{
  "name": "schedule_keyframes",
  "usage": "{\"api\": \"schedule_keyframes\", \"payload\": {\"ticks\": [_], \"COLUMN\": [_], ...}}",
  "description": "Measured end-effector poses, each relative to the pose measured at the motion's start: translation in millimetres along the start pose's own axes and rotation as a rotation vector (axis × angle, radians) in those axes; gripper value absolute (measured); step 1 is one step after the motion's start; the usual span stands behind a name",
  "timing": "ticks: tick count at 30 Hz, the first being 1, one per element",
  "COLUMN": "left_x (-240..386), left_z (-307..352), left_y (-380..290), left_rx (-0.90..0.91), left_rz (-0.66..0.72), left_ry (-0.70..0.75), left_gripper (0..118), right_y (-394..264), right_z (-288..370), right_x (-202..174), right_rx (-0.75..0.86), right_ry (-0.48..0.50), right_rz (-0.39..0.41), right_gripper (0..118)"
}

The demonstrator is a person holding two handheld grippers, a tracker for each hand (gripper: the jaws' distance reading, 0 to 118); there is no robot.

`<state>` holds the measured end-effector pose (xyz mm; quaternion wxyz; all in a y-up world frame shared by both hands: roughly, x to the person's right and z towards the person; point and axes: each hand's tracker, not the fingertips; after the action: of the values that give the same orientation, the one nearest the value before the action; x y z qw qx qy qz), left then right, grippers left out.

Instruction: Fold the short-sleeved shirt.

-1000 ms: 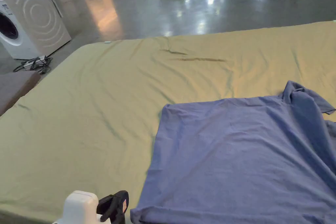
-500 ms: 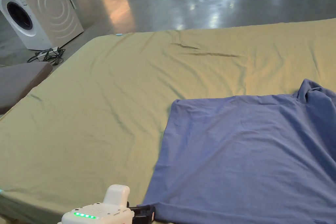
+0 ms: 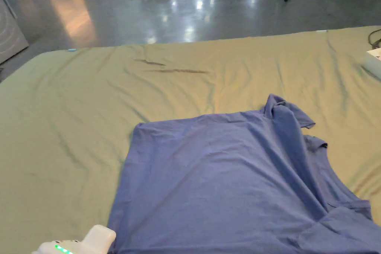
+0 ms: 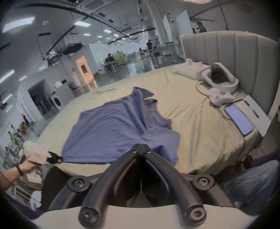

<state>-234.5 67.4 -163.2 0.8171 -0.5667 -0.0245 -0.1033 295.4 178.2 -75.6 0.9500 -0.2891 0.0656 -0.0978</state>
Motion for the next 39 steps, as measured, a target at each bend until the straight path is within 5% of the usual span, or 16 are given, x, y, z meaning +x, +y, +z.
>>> {"api": "schedule_keyframes", "payload": {"ticks": [4,7,8,12,16,21,24,29,39], "left_x": [-23,-44,-51,-55,-36,-43,-33,-16,-13], "left_z": [-3,-3,-4,0,7,2,1,10,68], "left_y": [6,-4,-9,-20,-19,-17,-18,-35,-69], "left_rx": [-0.035,0.009,0.026,0.075,0.099,0.083,0.11,0.204,0.374], "left_rz": [0.139,0.243,0.296,0.44,0.346,0.338,0.215,0.131,0.169], "left_ry": [-0.096,-0.189,-0.218,-0.247,-0.183,-0.177,-0.109,-0.027,-0.028], "left_gripper": [6,6,6,7,7,7,7,6,5], "right_y": [-1,-5,-5,-9,-18,-15,-11,-10,-14], "right_z": [-29,-57,-66,-106,-143,-148,-145,-123,-82], "right_x": [29,45,46,48,49,44,36,20,26], "right_rx": [-0.06,-0.137,-0.168,-0.268,-0.437,-0.442,-0.423,-0.338,-0.259], "right_ry": [-0.085,-0.07,-0.093,-0.101,-0.103,-0.037,-0.021,-0.047,-0.045], "right_rz": [0.022,0.048,0.056,0.06,0.045,0.008,0.006,0.128,0.18], "right_gripper": [9,88,99,96,89,6,6,6,6]}}
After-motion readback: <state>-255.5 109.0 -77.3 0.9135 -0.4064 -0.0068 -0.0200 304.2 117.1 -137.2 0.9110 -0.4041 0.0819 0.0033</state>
